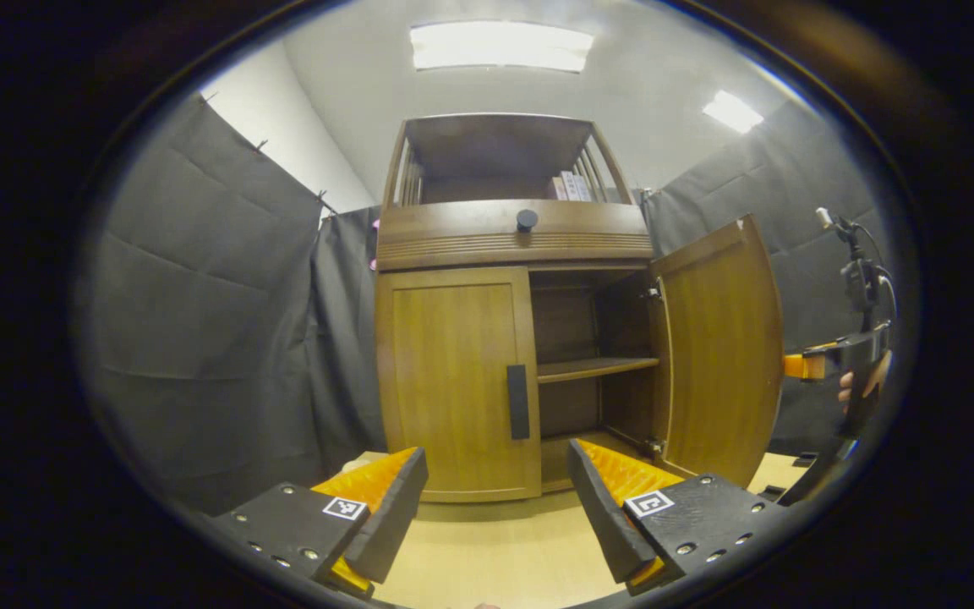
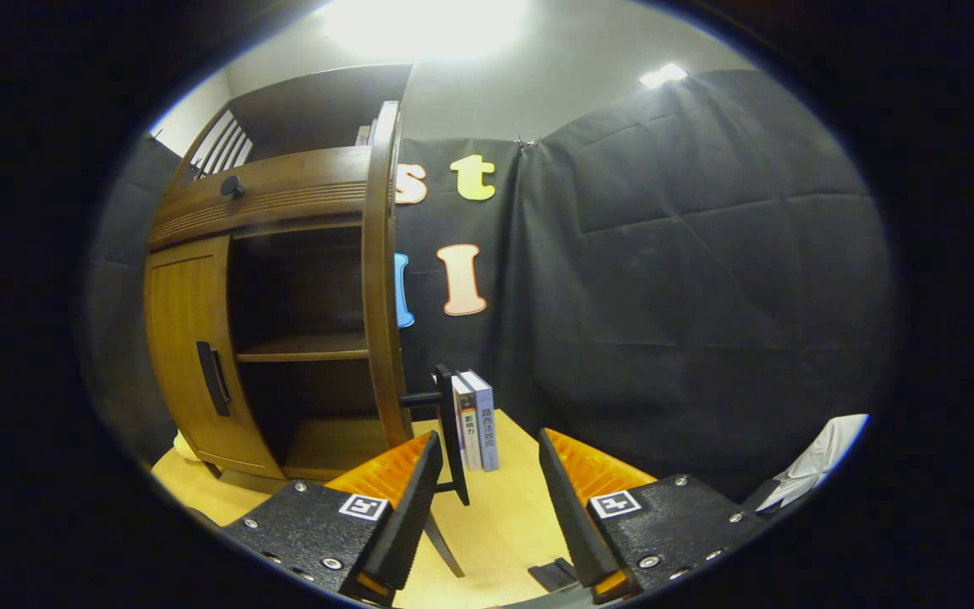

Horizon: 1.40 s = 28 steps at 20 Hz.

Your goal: Open the right door of the double-door shoe cabinet with the right hand, and open the left door with the left hand.

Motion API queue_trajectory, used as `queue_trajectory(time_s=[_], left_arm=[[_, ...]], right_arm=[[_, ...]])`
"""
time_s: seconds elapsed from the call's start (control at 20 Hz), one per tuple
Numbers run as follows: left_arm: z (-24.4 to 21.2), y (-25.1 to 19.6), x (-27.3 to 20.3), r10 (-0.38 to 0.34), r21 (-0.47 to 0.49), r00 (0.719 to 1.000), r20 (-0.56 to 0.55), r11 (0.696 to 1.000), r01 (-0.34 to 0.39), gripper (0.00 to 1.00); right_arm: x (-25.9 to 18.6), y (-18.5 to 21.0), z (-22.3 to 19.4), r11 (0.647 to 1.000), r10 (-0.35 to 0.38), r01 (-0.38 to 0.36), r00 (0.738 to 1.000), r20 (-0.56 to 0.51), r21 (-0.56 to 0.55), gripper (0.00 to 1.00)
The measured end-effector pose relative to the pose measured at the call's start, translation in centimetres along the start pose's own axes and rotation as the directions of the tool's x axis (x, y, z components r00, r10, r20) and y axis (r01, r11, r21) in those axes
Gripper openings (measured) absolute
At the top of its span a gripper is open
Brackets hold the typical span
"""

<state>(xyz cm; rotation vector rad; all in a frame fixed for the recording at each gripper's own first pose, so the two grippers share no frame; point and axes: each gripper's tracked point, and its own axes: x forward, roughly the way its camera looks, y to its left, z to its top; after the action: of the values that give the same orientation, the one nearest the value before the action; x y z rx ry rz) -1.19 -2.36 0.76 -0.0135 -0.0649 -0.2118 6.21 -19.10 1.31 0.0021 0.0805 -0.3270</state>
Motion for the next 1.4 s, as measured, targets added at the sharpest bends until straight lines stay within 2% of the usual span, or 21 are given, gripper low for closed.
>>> queue_trajectory(time_s=[0.1, 0.2, 0.35, 0.4, 0.5, 0.7, 0.8, 1.05, 1.1, 1.2, 1.4], left_arm=[[0.0, -0.1, 0.2, -0.014, -0.002, 1.0, -0.002, 1.0, 0.014, 1.0], [0.0, -0.3, 0.3, -0.025, -0.005, 1.0, -0.004, 1.0, 0.025, 1.0], [0.1, -0.2, 0.8, -0.03, 0.003, 1.0, -0.001, 1.0, 0.03, 1.0], [0.1, -0.2, 0.9, -0.033, 0.005, 0.999, 0.0, 0.999, 0.033, 0.95], [0.0, -0.2, 1.0, -0.035, 0.002, 0.999, -0.004, 0.999, 0.035, 0.94], [0.2, -0.6, 1.2, -0.041, -0.013, 0.999, 0.0, 0.999, 0.041, 0.94], [0.3, -0.6, 1.3, -0.041, -0.01, 0.999, 0.005, 0.999, 0.041, 0.95], [0.3, -0.9, 1.5, -0.043, -0.025, 0.999, -0.001, 0.999, 0.043, 0.95], [0.3, -0.9, 1.5, -0.041, -0.024, 0.999, -0.001, 0.999, 0.041, 0.97], [0.1, -0.8, 1.7, -0.046, -0.016, 0.999, -0.007, 0.999, 0.046, 0.94], [-0.4, -0.9, 1.7, -0.054, -0.014, 0.998, -0.029, 0.998, 0.054, 0.94]], right_arm=[[-1.2, -0.6, 0.6, 1.0, 0.011, -0.011, 1.0, 0.013, 0.011, 0.77], [-2.8, -0.8, 1.2, 1.0, 0.01, -0.01, 1.0, 0.023, 0.01, 0.93], [-5.0, -0.5, 1.8, 1.0, 0.02, -0.019, 0.999, 0.05, -0.001, 0.93], [-5.7, -0.2, 2.0, 1.0, 0.024, -0.024, 0.998, 0.059, -0.009, 0.91], [-7.1, 0.2, 2.0, 0.999, 0.031, -0.03, 0.997, 0.07, -0.023, 0.93], [-9.1, 1.2, 1.8, 0.998, 0.045, -0.042, 0.996, 0.079, -0.038, 0.91], [-9.6, 1.7, 1.1, 0.998, 0.045, -0.042, 0.997, 0.069, -0.038, 0.93], [-10.9, 2.1, 0.2, 0.999, 0.046, -0.045, 0.998, 0.042, -0.017, 0.92], [-11.0, 1.9, 0.1, 0.999, 0.041, -0.041, 0.998, 0.041, -0.018, 0.93], [-11.2, 1.7, -0.2, 0.999, 0.031, -0.03, 0.999, 0.031, -0.025, 0.91], [-12.0, 0.9, -1.3, 0.999, 0.007, -0.007, 1.0, -0.001, -0.039, 0.93]])
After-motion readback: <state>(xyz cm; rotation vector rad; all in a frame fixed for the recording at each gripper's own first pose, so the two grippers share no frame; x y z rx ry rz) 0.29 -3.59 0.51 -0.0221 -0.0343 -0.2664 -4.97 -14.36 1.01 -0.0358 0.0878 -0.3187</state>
